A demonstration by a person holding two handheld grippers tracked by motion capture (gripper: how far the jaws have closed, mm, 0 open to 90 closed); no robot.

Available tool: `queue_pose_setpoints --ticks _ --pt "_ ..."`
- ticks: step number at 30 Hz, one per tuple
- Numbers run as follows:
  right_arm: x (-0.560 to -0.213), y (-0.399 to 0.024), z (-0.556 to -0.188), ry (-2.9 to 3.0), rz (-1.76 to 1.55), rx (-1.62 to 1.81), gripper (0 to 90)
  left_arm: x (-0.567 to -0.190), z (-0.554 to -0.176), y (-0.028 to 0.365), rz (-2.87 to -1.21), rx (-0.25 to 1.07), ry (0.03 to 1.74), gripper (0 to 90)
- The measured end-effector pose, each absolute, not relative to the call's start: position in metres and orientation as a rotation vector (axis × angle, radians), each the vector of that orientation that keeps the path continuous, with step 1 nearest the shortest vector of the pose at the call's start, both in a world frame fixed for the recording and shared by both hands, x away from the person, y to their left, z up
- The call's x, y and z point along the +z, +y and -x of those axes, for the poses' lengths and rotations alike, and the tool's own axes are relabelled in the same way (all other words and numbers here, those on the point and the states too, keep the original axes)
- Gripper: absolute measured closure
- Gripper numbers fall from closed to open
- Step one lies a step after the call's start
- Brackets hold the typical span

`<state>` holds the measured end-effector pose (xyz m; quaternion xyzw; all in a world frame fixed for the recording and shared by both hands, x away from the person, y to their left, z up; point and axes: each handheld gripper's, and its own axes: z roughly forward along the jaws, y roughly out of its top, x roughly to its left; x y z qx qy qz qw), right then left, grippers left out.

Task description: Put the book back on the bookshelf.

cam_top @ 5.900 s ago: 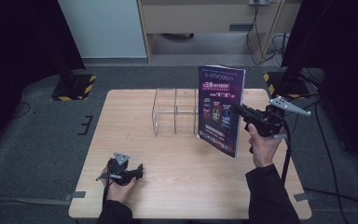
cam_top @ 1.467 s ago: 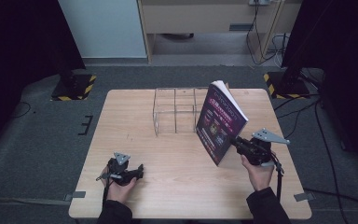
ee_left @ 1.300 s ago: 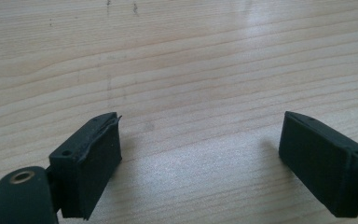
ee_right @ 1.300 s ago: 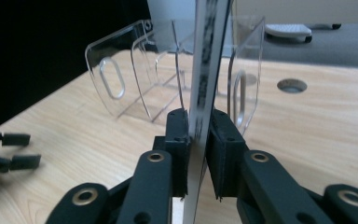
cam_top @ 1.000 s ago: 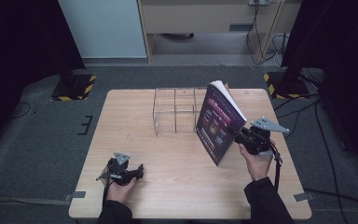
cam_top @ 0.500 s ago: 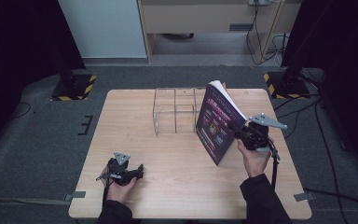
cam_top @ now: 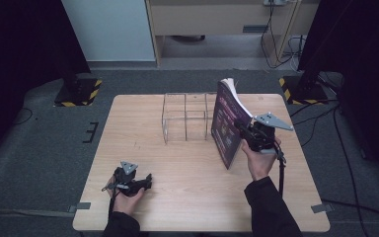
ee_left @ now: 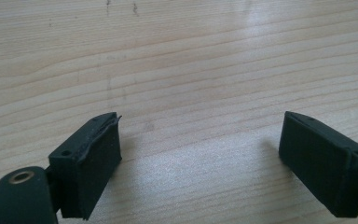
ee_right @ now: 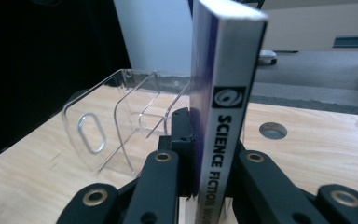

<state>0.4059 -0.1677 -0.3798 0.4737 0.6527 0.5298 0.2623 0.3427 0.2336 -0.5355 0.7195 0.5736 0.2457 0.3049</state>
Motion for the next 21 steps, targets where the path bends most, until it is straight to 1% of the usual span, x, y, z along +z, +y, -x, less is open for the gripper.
queue_pose_setpoints --ticks 8,21 --pt "-0.377 -0.154 -0.423 1.711 -1.281 1.407 82.9 -0.535 -0.343 0.234 -1.907 0.651 1.518 11.8" --pt "-0.375 -0.144 -0.452 1.653 -1.291 1.365 82.9 -0.535 -0.343 0.234 -1.907 0.65 1.518 11.6"
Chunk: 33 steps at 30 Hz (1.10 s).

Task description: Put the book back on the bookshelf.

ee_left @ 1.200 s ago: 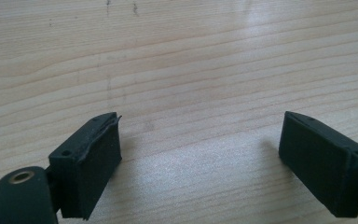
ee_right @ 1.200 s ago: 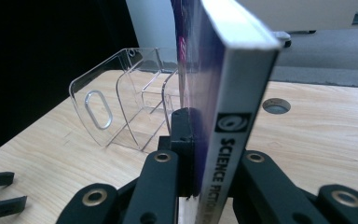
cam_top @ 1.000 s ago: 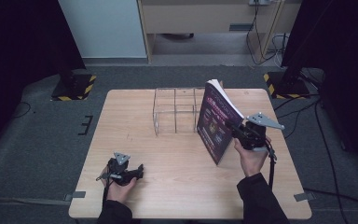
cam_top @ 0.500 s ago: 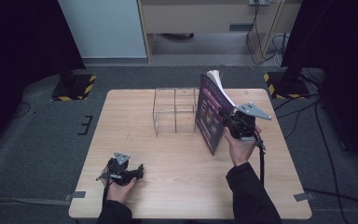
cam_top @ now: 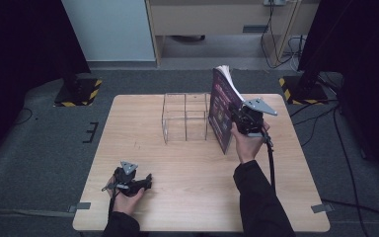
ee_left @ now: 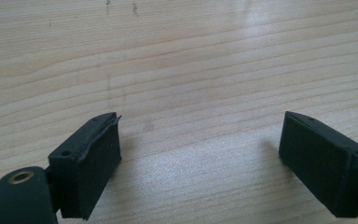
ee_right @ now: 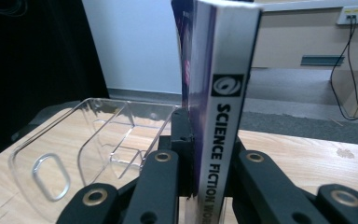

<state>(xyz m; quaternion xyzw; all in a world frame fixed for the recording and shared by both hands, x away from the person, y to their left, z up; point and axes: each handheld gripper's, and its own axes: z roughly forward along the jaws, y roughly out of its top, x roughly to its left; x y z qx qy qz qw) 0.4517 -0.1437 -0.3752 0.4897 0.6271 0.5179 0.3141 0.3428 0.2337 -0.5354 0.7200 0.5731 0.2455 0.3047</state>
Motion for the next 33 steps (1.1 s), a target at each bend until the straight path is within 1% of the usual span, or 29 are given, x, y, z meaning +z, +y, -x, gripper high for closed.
queue_pose_setpoints --ticks 12,24,33 --pt "-0.389 -0.142 -0.462 1.606 -1.291 1.325 82.9 -0.535 -0.343 0.234 -1.906 0.65 1.518 11.5" --pt "-0.397 -0.141 -0.457 1.584 -1.27 1.308 82.8 -0.535 -0.343 0.234 -1.907 0.65 1.518 11.5" --pt "-0.397 -0.141 -0.454 1.602 -1.259 1.282 82.1 -0.535 -0.343 0.234 -1.907 0.65 1.518 11.4"
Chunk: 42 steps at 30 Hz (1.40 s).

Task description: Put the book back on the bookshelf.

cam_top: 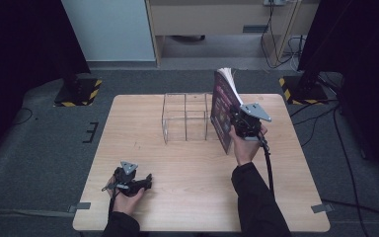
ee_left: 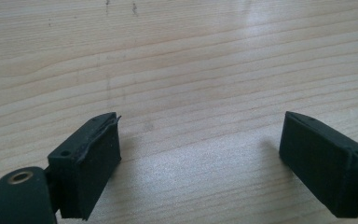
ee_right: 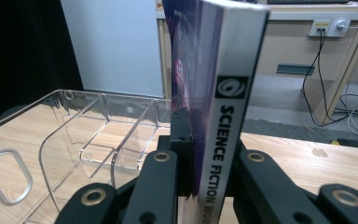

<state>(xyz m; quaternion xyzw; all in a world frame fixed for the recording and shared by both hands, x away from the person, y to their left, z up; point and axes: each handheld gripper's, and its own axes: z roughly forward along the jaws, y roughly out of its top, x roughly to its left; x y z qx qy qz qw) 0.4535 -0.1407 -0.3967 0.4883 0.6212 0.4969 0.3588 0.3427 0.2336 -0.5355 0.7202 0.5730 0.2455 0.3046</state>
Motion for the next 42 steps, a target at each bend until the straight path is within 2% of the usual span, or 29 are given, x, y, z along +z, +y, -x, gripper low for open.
queue_pose_setpoints --ticks 5,15,22,24,30,33,42 --pt "-0.396 -0.143 -0.454 1.613 -1.272 1.289 80.7 -0.536 -0.343 0.234 -1.907 0.65 1.517 11.5" --pt "-0.394 -0.147 -0.454 1.623 -1.269 1.321 67.1 -0.536 -0.343 0.234 -1.907 0.65 1.517 11.4" --pt "-0.393 -0.15 -0.454 1.625 -1.265 1.331 61.2 -0.535 -0.343 0.234 -1.907 0.65 1.517 11.4" --pt "-0.393 -0.15 -0.454 1.631 -1.265 1.332 57.1 -0.535 -0.343 0.234 -1.908 0.65 1.517 11.4" --pt "-0.391 -0.153 -0.449 1.639 -1.229 1.37 33.1 -0.535 -0.343 0.234 -1.907 0.65 1.518 11.4" --pt "-0.39 -0.157 -0.445 1.678 -1.203 1.392 24.7 -0.535 -0.343 0.234 -1.907 0.65 1.518 11.4" --pt "-0.405 -0.179 -0.417 1.817 -1.188 1.355 17.3 -0.535 -0.343 0.234 -1.907 0.65 1.518 11.4"
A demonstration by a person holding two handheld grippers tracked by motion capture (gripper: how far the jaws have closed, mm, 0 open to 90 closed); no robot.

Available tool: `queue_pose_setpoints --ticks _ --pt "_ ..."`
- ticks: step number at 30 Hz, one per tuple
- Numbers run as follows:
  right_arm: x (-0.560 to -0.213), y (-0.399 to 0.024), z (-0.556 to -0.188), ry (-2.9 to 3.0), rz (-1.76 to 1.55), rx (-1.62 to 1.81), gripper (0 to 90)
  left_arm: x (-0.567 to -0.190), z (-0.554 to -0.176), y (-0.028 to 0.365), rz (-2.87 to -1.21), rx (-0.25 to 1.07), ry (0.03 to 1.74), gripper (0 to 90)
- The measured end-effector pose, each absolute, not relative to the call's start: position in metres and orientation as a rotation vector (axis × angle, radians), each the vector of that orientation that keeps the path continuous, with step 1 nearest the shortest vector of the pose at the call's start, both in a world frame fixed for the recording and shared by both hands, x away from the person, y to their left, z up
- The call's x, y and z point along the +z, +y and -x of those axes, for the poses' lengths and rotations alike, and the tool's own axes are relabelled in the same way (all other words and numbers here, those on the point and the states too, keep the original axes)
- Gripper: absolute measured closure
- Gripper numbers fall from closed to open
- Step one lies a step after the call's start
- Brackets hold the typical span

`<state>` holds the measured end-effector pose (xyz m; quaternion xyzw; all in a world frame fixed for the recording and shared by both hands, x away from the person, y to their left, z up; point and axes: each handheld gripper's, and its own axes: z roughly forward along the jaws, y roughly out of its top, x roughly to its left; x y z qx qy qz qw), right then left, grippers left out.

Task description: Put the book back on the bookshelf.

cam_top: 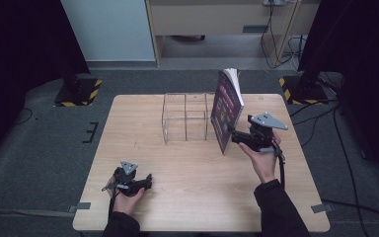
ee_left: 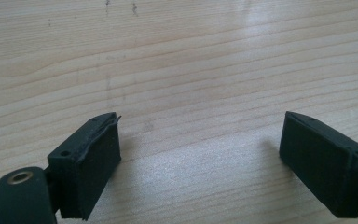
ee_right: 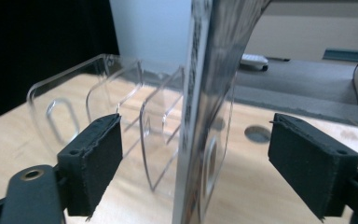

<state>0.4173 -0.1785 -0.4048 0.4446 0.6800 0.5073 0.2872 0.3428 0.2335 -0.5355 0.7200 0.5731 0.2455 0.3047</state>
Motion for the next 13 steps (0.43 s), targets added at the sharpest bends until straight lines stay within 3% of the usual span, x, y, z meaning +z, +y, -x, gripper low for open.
queue_pose_setpoints --ticks 13 --pt "-0.46 -0.226 -0.388 1.95 -1.261 1.235 13.5 -0.536 -0.343 0.233 -1.907 0.65 1.518 11.2"
